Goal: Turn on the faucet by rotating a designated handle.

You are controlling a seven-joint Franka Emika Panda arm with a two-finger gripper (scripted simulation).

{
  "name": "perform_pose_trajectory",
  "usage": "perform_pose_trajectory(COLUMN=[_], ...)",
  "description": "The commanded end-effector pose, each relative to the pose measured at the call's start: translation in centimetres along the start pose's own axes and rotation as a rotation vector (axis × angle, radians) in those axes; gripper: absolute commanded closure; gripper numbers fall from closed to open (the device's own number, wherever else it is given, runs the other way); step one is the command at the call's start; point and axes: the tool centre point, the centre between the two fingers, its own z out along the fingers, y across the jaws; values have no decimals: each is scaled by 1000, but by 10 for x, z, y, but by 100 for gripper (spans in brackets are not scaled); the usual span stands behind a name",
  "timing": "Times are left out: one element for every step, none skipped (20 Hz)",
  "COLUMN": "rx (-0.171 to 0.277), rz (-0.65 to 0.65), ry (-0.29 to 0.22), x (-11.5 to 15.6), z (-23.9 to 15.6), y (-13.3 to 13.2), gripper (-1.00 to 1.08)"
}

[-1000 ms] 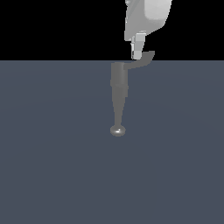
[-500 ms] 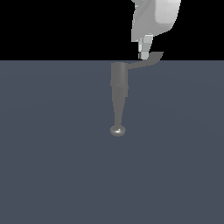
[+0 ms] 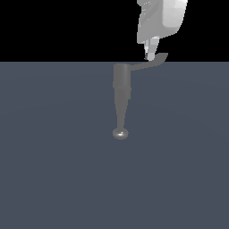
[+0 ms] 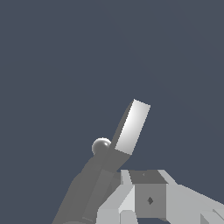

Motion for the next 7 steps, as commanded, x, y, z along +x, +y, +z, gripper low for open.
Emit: perform_pose_trajectory(rx=[0,0,-1,-1,-1,-1,-1], rz=[33,34,35,36,37,37,37], ry=[2,2,2,2,2,2,2], x=[23,25,28,30,32,34,34], z=[1,1,1,1,1,1,1], y=[-1,-3,-4,-6,-7,-9,-9], gripper=[108,108,108,108,108,108,108])
